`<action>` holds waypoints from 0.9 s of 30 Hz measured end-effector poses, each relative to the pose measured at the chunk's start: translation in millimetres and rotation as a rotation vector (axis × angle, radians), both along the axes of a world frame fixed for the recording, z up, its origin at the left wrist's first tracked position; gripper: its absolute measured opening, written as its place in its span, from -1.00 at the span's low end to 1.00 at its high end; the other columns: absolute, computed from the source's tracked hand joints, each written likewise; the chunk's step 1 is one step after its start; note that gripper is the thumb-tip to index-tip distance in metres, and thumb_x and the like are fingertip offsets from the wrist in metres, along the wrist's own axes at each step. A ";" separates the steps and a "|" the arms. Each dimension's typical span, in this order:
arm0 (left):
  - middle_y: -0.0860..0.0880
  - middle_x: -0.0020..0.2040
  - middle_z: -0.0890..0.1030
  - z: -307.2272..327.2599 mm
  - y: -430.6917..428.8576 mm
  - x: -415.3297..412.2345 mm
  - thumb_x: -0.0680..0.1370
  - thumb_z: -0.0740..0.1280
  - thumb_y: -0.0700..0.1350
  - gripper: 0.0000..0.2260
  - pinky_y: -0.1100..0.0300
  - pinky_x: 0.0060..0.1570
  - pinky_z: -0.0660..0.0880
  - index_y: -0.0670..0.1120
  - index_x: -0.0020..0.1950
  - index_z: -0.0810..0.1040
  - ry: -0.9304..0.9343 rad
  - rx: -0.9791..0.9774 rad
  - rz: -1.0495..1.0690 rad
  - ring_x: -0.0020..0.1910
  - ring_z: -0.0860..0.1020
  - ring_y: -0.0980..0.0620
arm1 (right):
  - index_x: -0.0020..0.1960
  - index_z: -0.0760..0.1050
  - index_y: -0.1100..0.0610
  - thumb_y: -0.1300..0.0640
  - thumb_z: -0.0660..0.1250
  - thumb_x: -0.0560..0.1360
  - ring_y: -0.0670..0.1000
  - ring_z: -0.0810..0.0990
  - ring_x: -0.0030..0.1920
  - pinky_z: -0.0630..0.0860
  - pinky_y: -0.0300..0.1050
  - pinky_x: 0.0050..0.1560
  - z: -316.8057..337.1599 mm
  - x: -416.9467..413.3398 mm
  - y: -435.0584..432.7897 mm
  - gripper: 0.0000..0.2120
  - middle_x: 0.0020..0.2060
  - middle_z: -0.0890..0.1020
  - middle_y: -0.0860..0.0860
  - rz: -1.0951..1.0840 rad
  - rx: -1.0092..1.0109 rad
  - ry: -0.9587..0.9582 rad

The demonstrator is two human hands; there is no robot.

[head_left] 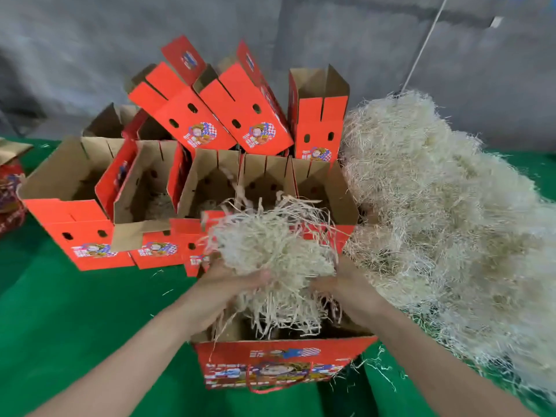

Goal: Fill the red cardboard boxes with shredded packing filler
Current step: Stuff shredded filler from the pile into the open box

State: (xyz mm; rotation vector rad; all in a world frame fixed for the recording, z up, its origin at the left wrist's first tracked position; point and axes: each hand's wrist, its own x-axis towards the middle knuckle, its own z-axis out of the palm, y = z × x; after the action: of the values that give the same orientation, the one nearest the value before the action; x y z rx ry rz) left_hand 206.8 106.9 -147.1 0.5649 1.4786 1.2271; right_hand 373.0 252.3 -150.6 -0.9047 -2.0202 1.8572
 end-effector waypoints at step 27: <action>0.01 0.19 0.51 -37.4 19.9 -8.5 0.33 0.51 -0.22 -0.37 0.26 0.07 0.33 -0.19 0.35 0.35 0.218 -0.146 0.319 0.04 0.45 0.11 | -0.15 0.39 0.25 0.31 0.34 0.31 -0.05 0.63 -0.19 0.58 -0.02 -0.04 -8.7 14.1 29.2 -0.83 -0.24 0.60 0.04 0.057 -0.541 0.187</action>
State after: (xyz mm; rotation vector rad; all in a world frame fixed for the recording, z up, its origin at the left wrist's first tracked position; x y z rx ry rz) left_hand 198.3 126.7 -184.4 0.3822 1.8813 1.3169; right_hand 387.1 281.5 -159.4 -0.7549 -1.4687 2.4729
